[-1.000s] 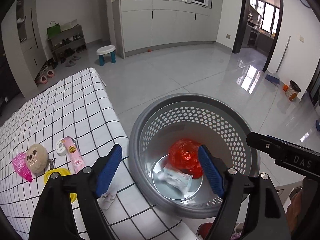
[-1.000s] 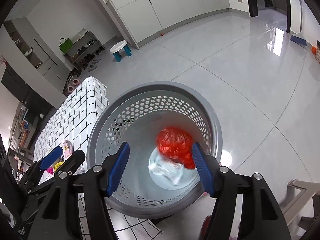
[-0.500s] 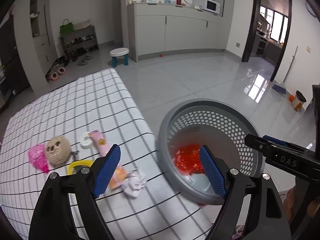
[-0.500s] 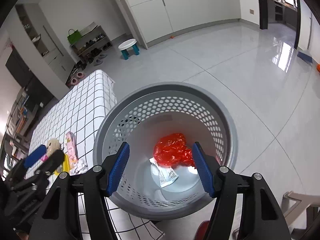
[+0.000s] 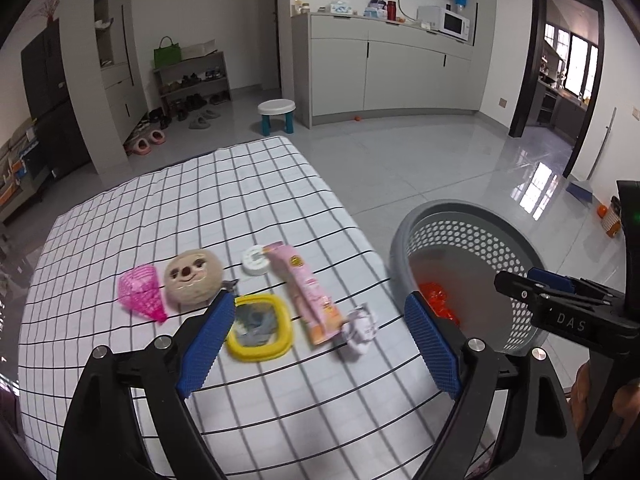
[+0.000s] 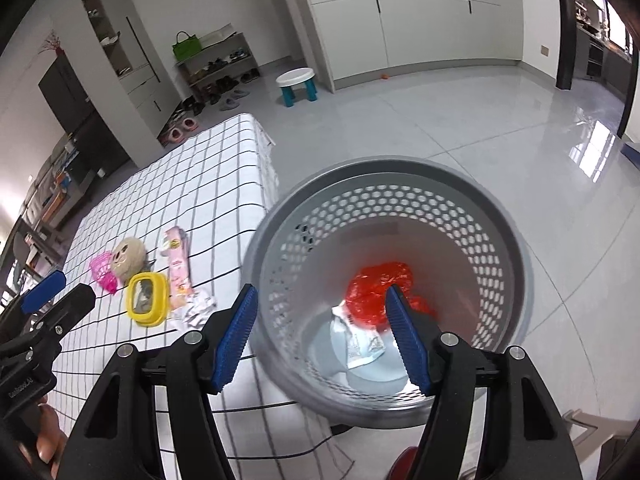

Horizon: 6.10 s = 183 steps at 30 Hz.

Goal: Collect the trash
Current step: 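Move both open grippers from the basket back over the table, then lower the right gripper onto the crumpled white paper and grasp it, then lower the left gripper onto the yellow square mirror and grasp it, then carry the paper with the right gripper while the left gripper carries the mirror to the basket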

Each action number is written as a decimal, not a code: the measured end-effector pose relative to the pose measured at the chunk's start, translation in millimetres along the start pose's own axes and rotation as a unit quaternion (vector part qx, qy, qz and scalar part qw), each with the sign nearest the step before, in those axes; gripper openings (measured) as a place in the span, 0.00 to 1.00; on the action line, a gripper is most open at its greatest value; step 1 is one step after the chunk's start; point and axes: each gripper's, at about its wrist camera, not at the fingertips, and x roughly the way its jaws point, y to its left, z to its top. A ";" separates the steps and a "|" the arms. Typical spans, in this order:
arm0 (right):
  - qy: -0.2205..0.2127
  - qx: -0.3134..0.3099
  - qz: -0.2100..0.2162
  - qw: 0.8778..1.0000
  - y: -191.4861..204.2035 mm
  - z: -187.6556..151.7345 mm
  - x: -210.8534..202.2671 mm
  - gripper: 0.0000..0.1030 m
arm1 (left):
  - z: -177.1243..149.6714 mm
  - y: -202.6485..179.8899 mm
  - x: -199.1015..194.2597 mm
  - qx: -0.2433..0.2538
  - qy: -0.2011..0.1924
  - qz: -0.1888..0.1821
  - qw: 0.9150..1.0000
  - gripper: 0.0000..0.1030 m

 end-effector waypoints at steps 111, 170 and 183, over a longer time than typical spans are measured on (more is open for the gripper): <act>0.048 -0.099 0.024 0.994 84.5 -10.2 54.3 0.34 | -40.7 59.3 114.4 -0.081 0.091 0.049 0.991 0.86; -0.005 0.012 -0.019 1.000 -35.9 21.7 1.5 0.34 | 3.4 -80.1 56.7 0.036 0.015 -0.041 0.998 0.66; -0.001 0.027 -0.033 0.999 -59.3 17.8 0.2 0.34 | 6.9 -108.5 70.9 0.044 0.024 -0.053 0.997 0.66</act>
